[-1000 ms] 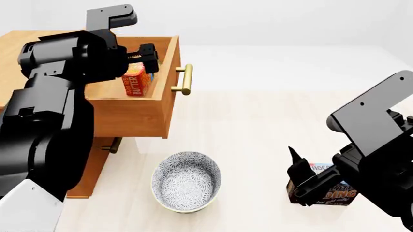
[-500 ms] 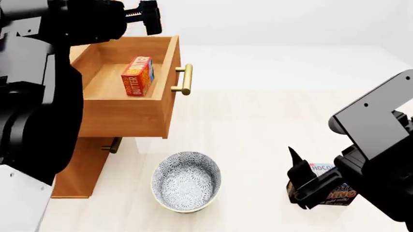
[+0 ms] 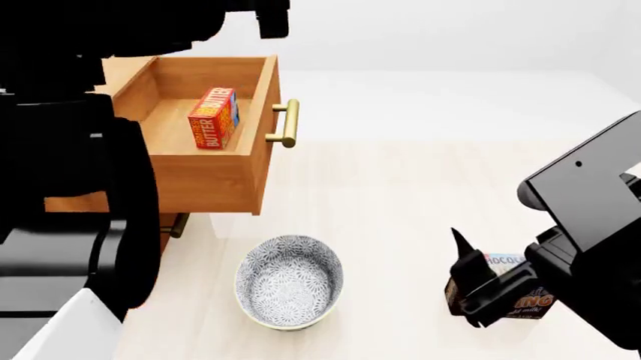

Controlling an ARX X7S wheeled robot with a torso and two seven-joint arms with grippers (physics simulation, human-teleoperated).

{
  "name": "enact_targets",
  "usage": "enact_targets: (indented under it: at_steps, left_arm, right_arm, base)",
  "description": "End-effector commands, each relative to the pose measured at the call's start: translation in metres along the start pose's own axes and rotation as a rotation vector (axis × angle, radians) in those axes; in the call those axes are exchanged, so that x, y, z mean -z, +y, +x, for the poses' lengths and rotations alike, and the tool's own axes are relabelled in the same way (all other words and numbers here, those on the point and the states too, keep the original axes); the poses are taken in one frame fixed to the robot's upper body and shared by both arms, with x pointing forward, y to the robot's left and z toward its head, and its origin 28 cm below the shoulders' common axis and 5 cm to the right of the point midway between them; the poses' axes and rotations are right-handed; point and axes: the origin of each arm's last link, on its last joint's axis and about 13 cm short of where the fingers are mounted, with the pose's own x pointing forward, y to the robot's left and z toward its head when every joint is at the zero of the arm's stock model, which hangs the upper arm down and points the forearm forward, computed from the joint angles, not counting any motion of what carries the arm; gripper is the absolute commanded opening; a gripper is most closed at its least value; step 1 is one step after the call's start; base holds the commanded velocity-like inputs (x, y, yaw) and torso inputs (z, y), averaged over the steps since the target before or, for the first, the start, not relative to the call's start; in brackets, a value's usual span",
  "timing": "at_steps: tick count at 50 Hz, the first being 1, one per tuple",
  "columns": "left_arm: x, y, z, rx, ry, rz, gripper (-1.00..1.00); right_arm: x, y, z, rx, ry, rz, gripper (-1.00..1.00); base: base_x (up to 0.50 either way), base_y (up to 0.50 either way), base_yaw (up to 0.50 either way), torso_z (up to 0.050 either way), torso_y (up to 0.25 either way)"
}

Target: Put the butter at the back in the top drawer of the cabinet and close it.

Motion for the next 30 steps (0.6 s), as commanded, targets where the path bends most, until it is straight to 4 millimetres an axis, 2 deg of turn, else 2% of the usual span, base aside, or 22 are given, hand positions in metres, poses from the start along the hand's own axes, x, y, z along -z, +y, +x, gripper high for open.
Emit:
enact_targets:
  at_steps: [1,19,30]
  left_arm:
    - [0.013,-0.028,-0.02,-0.049,0.023,0.1,1.0]
    - [0.029,-0.067,-0.028,-0.107,0.068,0.238,1.0]
    - [0.052,-0.094,-0.028,-0.087,0.076,0.319,1.0]
  right_arm:
    - [0.0,-0.001,-0.002,0.006,0.0,0.001,1.0]
    - [0.001,-0.003,-0.008,0.018,-0.007,0.008,1.0]
    - [0.001,-0.004,-0.014,0.029,-0.018,0.013,1.0]
  base:
    - [0.0,0.0,0.0,0.0,0.0]
    - [0.0,0.0,0.0,0.0,0.0]
    - [0.0,0.0,0.0,0.0,0.0]
